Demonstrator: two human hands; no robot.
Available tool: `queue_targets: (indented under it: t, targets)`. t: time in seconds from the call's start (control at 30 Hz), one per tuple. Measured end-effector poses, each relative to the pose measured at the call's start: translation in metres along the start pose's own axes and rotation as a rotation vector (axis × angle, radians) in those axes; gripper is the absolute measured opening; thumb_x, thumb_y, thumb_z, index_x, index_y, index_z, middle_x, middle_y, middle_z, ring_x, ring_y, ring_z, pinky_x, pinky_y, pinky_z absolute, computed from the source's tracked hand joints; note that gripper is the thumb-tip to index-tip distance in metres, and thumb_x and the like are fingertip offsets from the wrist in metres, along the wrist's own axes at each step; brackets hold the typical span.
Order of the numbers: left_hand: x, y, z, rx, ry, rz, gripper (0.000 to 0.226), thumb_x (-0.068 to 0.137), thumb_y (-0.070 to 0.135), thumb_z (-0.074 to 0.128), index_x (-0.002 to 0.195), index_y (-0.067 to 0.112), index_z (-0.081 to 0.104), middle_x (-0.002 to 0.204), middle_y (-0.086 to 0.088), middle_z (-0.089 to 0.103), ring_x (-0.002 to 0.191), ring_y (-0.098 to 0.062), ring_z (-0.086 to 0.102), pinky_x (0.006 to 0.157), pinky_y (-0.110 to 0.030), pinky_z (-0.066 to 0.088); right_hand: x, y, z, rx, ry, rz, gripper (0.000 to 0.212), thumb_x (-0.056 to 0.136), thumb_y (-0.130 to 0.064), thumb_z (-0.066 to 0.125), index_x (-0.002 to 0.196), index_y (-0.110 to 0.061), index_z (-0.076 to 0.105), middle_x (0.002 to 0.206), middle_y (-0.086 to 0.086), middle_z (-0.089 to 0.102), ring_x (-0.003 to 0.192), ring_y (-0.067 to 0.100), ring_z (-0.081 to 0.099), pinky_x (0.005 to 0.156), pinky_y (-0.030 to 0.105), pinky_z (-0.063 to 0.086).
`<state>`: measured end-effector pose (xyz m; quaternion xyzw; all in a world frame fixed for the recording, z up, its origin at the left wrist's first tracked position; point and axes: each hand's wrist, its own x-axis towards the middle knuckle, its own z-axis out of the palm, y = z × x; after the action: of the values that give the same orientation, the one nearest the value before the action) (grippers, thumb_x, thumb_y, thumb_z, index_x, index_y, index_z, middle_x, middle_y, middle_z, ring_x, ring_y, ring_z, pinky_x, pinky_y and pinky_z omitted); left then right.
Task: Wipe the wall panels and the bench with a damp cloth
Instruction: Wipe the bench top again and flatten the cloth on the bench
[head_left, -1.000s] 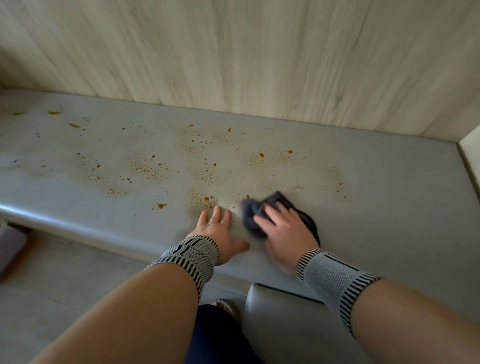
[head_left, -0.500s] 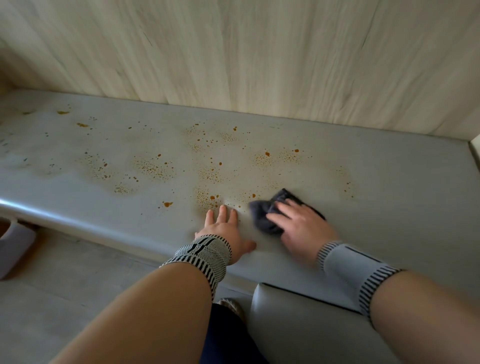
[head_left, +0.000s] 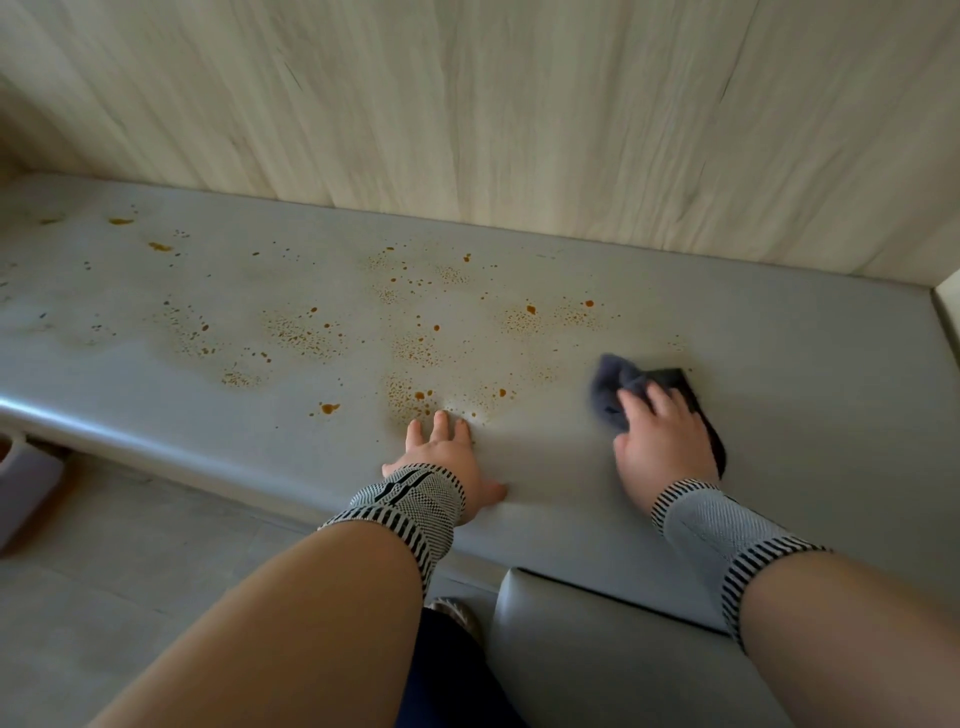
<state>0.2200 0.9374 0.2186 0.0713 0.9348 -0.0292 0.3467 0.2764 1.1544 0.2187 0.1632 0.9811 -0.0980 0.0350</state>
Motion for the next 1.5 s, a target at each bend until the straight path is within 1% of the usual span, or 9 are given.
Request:
queue_targets:
  t: [0.1,0.27,0.4,0.5,0.73,0.9,1.1,1.33,1.5]
  targets:
    - [0.004,0.002,-0.001,0.026,0.001,0.004,0.112,0.082,0.075,0.052,0.157,0.017,-0.008,0.164,-0.004,-0.014,0.150,-0.035,-0.009,0.120,-0.057,0.018,-0.005,-0.030,0.004,0.004,-0.069,0.111,0.050,0.097,-0.022,0.039,0.147,-0.025,0.033,0.158,0.007,0.022,0.144,0.033,0.019,0.117,0.045,0.018]
    - [0.009,-0.001,0.002,0.038,0.018,0.023,0.113,0.081,0.076,0.052,0.157,0.015,-0.007,0.164,-0.007,-0.012,0.151,-0.033,-0.007,0.120,-0.055,0.018,-0.019,-0.031,-0.002,-0.004,-0.174,-0.493,0.057,0.093,-0.015,0.045,0.148,-0.028,0.037,0.159,0.001,0.023,0.147,0.024,0.016,0.120,0.037,0.011]
    - [0.010,-0.002,0.003,0.023,0.013,0.019,0.112,0.081,0.076,0.051,0.158,0.018,-0.005,0.164,-0.005,-0.013,0.151,-0.034,-0.008,0.121,-0.055,0.017,-0.004,0.017,-0.003,0.009,0.017,-0.091,0.051,0.086,-0.025,0.046,0.135,-0.016,0.054,0.146,0.012,0.044,0.135,0.035,0.038,0.111,0.047,0.032]
    - [0.012,0.000,0.000,0.058,-0.001,0.006,0.114,0.079,0.078,0.051,0.158,0.016,-0.001,0.164,-0.007,-0.008,0.151,-0.033,0.001,0.121,-0.054,0.018,-0.003,0.001,-0.002,0.007,-0.045,0.230,0.050,0.095,-0.026,0.045,0.144,-0.022,0.040,0.155,0.007,0.030,0.141,0.032,0.025,0.115,0.045,0.023]
    - [-0.006,0.009,-0.015,0.066,0.026,-0.030,0.110,0.077,0.073,0.061,0.156,0.012,0.013,0.160,-0.007,0.015,0.146,-0.034,0.019,0.117,-0.054,0.028,-0.021,-0.001,-0.004,0.037,-0.087,-0.437,0.053,0.088,-0.012,0.048,0.139,-0.025,0.052,0.151,0.002,0.040,0.142,0.028,0.031,0.116,0.039,0.023]
    - [-0.024,0.023,-0.040,0.110,0.162,-0.035,0.086,0.081,0.066,0.064,0.146,0.017,0.036,0.150,-0.008,0.035,0.137,-0.027,0.035,0.110,-0.057,0.035,-0.010,0.027,-0.018,0.021,-0.041,0.244,0.052,0.097,-0.030,0.044,0.148,-0.027,0.034,0.157,0.001,0.025,0.141,0.025,0.023,0.114,0.039,0.026]
    - [0.003,0.055,-0.052,0.051,0.089,0.121,0.120,0.075,0.069,0.068,0.157,0.012,0.003,0.164,-0.010,0.002,0.150,-0.033,0.008,0.121,-0.049,0.022,-0.021,0.021,-0.018,-0.080,-0.165,-0.286,0.054,0.096,-0.029,0.041,0.148,-0.034,0.028,0.157,-0.007,0.019,0.143,0.020,0.017,0.115,0.037,0.021]
    - [0.018,0.052,-0.040,0.047,0.062,0.115,0.130,0.071,0.070,0.071,0.157,0.015,-0.008,0.164,-0.008,-0.010,0.151,-0.035,-0.004,0.121,-0.050,0.020,0.027,0.037,-0.017,0.075,-0.068,0.418,0.052,0.098,-0.029,0.042,0.149,-0.021,0.029,0.159,0.013,0.018,0.145,0.034,0.014,0.118,0.045,0.016]
    - [0.020,0.054,-0.040,0.058,0.052,0.105,0.130,0.069,0.071,0.072,0.158,0.015,-0.005,0.164,-0.010,-0.008,0.151,-0.036,-0.001,0.121,-0.050,0.021,0.016,0.012,-0.007,0.002,-0.092,-0.216,0.057,0.095,-0.019,0.042,0.150,-0.026,0.030,0.160,0.004,0.017,0.147,0.027,0.012,0.120,0.037,0.014]
